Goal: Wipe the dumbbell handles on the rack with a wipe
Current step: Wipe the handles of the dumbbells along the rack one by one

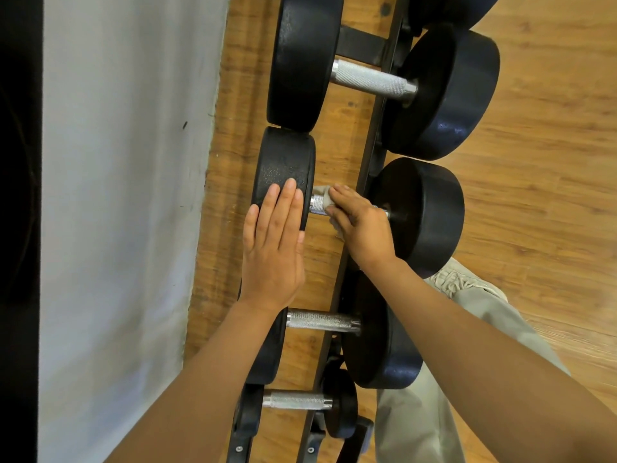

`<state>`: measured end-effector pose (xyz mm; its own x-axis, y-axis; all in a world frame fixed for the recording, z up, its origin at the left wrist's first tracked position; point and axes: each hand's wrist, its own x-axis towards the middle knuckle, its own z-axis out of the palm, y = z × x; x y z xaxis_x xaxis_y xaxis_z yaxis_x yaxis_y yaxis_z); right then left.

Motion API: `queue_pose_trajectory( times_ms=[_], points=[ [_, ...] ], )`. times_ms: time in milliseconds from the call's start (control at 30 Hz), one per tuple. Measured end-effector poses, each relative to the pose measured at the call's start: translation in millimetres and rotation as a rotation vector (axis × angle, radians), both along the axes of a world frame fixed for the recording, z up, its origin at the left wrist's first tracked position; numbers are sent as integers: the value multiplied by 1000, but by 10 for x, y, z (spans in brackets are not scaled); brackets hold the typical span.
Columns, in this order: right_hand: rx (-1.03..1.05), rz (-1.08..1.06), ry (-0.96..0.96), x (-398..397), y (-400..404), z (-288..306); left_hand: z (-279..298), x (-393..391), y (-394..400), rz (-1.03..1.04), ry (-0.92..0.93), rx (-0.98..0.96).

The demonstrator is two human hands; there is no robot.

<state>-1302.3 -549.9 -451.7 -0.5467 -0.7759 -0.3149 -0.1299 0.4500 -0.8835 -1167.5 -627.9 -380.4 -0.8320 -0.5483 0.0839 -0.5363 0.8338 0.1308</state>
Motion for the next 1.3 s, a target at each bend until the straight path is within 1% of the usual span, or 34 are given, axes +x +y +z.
queue_pose_trajectory(
  times_ms=[167,300,333,400,467,500,600,733,867,1000,1100,1167,1300],
  points=[
    [37,20,59,62,-125,32,-4,-5,3,-4,2,-6],
    [28,70,79,112,-226,81,-10,-4,1,3,9,11],
    [33,82,106,128,-188,75,-12,-1,1,2,6,9],
    [43,100,229,139,-59,54,-9,2,2,1,1,4],
    [42,63,347,103,73,39,-3,-3,3,0,0,4],
    [41,39,374,79,113,40,0,-3,2,0,-1,4],
    [51,21,371,62,96,46,-1,-1,3,2,-10,5],
    [11,114,355,149,-124,53,3,-3,5,2,-21,3],
    [-1,122,345,174,-92,5,7,-5,3,2,-29,2],
    [73,58,377,114,174,-44,13,-1,1,0,-15,1],
    [99,-15,379,198,163,-34,3,0,10,5,-18,-2],
    [50,-18,382,268,73,-56,1,-2,9,8,-14,-3],
    [-107,48,397,376,-146,-122,9,-5,15,9,-12,-3]
  ],
)
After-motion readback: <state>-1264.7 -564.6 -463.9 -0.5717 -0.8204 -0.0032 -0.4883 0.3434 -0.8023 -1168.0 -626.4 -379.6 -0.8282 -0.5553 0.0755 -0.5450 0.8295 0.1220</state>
